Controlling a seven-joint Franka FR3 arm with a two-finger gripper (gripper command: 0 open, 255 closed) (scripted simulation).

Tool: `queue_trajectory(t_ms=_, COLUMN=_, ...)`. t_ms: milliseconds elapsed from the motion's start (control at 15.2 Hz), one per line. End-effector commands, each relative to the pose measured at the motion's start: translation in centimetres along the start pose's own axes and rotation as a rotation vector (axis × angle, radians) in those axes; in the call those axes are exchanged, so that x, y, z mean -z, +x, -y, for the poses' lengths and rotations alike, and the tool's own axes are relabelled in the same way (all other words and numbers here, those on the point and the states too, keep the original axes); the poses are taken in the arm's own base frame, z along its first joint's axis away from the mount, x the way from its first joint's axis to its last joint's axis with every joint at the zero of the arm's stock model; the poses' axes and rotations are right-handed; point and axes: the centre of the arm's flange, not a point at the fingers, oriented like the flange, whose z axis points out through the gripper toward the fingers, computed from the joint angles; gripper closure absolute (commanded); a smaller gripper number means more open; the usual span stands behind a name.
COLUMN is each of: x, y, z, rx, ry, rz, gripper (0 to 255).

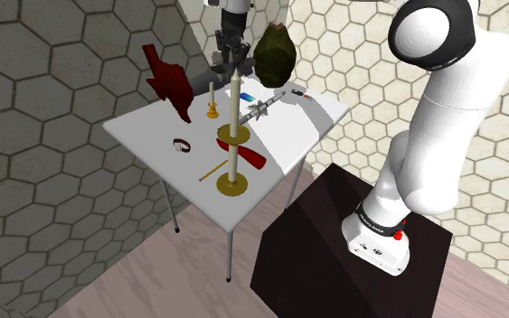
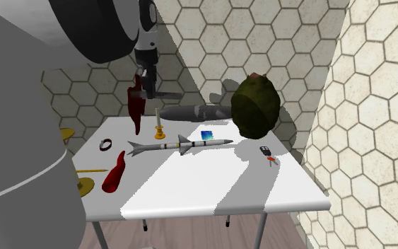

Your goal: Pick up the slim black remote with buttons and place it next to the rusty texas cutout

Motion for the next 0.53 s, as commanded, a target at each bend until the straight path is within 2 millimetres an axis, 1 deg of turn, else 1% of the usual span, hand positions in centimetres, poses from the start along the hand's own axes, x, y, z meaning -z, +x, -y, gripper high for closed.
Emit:
queue_trajectory(t_ms=0, x=-1.0, y=0.1, z=0.1, rx=0.0, ry=-0.001, rz=0.0, gripper=255)
queue_trajectory(t_ms=462, x=-4.7, y=0.0, z=0.4, rx=0.0, ry=-0.001, rz=0.0, gripper=255)
